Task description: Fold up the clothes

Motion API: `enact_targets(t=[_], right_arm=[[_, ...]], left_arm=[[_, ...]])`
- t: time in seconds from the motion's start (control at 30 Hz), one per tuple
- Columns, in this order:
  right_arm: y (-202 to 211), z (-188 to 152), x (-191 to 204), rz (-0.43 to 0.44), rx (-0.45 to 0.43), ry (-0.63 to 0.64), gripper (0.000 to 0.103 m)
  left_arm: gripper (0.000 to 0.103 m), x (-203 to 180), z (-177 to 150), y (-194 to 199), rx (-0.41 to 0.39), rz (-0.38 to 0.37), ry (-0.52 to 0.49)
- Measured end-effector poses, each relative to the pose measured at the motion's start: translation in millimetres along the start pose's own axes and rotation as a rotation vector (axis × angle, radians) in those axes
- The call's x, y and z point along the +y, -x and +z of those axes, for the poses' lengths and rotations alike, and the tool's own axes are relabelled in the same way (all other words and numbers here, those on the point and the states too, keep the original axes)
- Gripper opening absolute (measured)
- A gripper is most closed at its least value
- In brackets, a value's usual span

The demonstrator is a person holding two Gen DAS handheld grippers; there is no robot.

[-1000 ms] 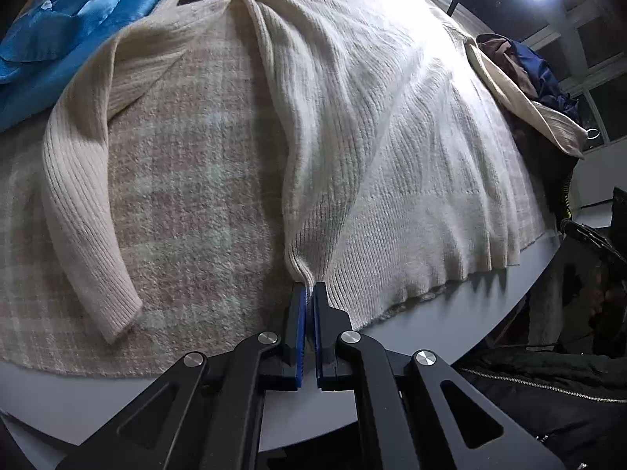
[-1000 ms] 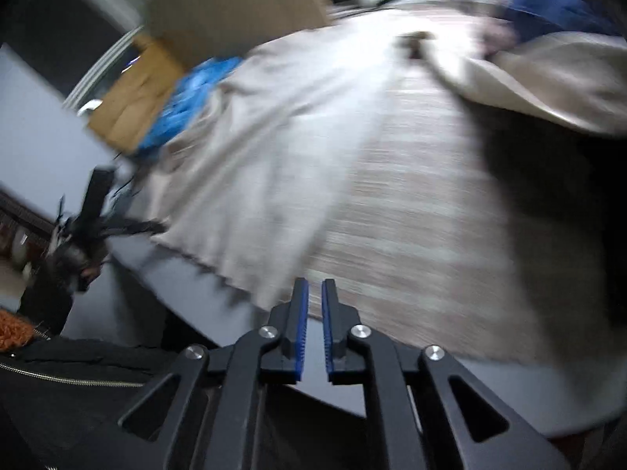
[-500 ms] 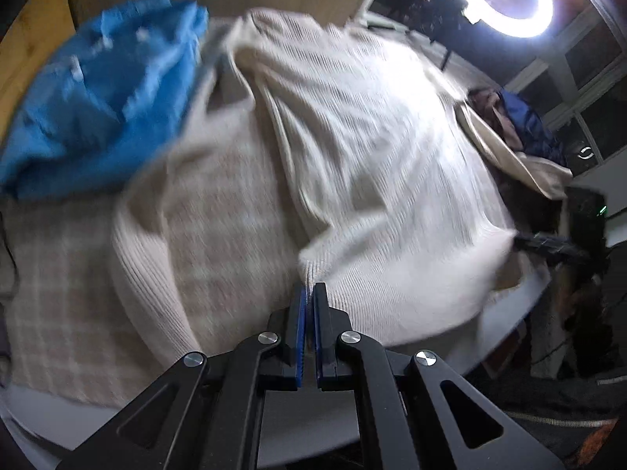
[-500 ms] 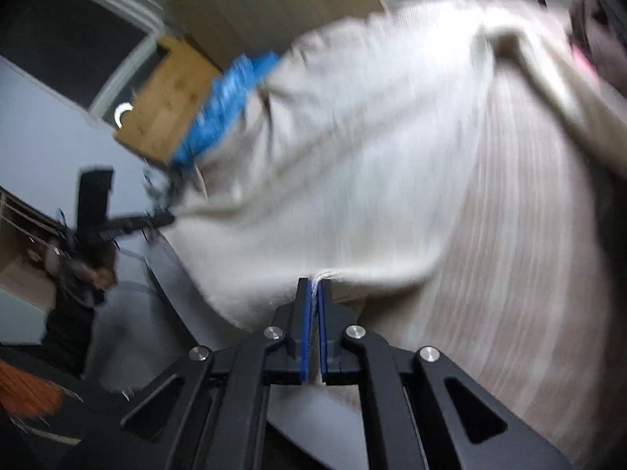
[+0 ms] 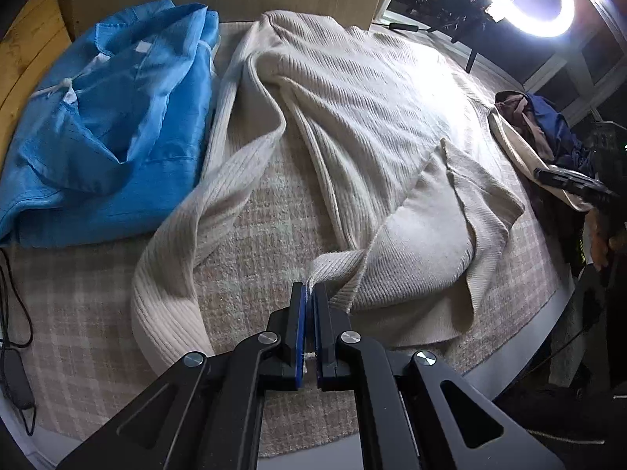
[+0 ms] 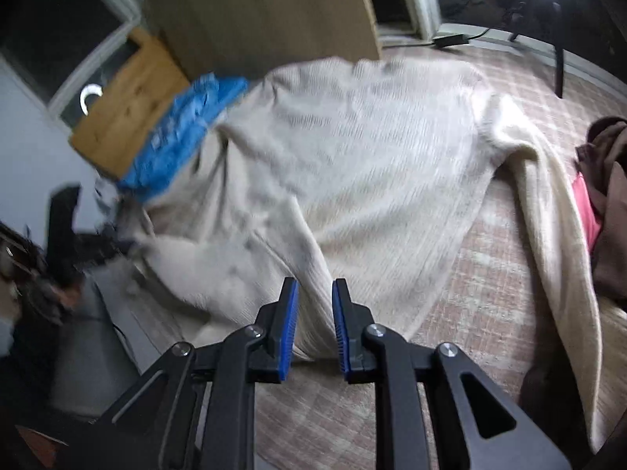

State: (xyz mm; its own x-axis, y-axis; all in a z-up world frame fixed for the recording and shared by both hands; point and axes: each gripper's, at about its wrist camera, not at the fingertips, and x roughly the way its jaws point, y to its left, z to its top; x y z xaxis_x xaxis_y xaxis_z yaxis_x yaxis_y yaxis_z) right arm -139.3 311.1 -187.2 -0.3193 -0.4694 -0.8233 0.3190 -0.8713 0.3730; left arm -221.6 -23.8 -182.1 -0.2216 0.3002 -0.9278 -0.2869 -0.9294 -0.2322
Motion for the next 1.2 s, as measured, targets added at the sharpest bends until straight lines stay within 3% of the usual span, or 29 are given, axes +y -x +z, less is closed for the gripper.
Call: enact_targets(t=[0.27,0.43,0.47,0.5,0.53,0.57,0.67,0.87,1.0,1.2], right_arm=[[-71.2,25.3,52.4,-0.039,0.090,0.266,0.034],[-117.9,32.2,67.0,-0.098,0.192,0.416,0.035],[-122.3,30.7,68.6,-0.106,0.194,0.442,0.033],[-118.5,30.8,67.3,-0.098,0.189,0.434,0.015],[-114.8,30.9,66.0,-0.090,0.184,0.426,0.007],[-110.6,30.9,64.6,-0.083,0.179,0.418,0.007],[-78.5,25.6,55.1,-0.075,0.137,0.369,0.007],[36.8,-3.9,47.1,-0.058,-0.046,0.238,0.006],[111.0,-29.7,44.6,-0.082,-0.177,0.170,0.006],[182.2,-48.6,40.6,-0.131,-0.316,0.158,0.005]], left_arm=[[0.003,4.1,-2.6,2.4,0.019,-0.020,-0.036],[0.003,9.6,-3.6,-4.0,0.025,-0.038,-0.040],[0.003,10.6,-3.9,-5.2,0.024,-0.040,-0.040],[0.003,11.9,-4.3,-5.5,0.021,-0.049,-0.040],[0.003,12.4,-5.0,-5.0,0.018,-0.057,-0.042],[0.003,12.8,-5.7,-4.4,0.015,-0.064,-0.043],[0.003,14.7,-9.1,2.3,0.007,-0.086,-0.056],[0.003,2.2,-19.2,41.3,-0.062,-0.139,-0.083],[0.003,-14.5,-28.5,82.8,-0.141,-0.146,-0.103],[0.003,-45.8,-25.5,129.2,-0.226,-0.113,-0.133]])
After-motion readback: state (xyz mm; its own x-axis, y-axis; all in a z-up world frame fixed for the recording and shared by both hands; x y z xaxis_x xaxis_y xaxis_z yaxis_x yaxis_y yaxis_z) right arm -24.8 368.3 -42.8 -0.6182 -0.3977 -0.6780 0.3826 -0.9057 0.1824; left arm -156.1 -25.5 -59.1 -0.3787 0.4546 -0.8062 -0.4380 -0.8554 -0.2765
